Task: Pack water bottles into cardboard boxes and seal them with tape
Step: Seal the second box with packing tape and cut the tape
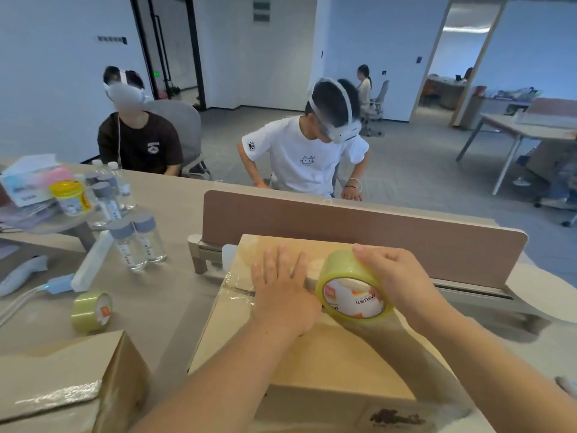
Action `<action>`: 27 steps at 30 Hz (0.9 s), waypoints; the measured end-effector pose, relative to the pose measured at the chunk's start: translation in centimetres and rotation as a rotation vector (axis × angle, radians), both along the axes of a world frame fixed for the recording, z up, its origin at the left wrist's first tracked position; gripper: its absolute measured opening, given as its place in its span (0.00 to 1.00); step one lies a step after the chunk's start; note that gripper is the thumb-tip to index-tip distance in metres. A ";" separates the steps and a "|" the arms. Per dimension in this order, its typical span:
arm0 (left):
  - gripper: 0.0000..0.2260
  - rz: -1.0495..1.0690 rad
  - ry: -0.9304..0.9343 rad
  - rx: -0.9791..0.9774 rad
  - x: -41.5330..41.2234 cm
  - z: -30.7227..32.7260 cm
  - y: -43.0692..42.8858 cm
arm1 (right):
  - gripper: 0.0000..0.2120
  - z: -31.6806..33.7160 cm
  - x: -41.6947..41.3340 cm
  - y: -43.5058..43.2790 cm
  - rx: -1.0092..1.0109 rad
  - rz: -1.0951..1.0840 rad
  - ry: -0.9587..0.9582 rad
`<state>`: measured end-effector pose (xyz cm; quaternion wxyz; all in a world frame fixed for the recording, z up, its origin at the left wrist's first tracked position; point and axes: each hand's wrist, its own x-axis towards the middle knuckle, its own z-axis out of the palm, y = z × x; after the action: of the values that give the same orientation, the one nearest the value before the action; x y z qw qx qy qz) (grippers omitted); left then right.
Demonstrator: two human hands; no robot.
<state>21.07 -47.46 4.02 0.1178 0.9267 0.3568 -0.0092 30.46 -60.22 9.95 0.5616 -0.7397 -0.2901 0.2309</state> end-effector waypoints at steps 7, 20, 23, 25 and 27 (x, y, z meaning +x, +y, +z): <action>0.27 0.014 -0.051 -0.034 0.2 -0.3 0.4 | 0.22 5.1 1.4 1.7 -0.753 -0.026 -0.488; 0.28 0.016 -0.078 -0.056 -0.3 0.6 -0.1 | 0.28 5.2 5.9 -4.5 -1.167 0.057 -0.668; 0.29 0.029 -0.057 -0.051 -0.2 0.8 -0.1 | 0.23 4.7 6.4 -4.5 -1.129 0.077 -0.677; 0.29 0.058 -0.034 -0.064 0.2 1.3 -0.1 | 0.23 4.4 6.5 -4.3 -1.127 0.079 -0.716; 0.27 0.115 -0.018 -0.034 1.0 1.9 -0.6 | 0.24 4.1 6.5 -4.3 -1.119 0.082 -0.742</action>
<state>22.06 -48.04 5.95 0.1370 0.9025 0.4084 -0.0001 36.92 -64.51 14.04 -0.0524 -0.9380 -0.3284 0.0978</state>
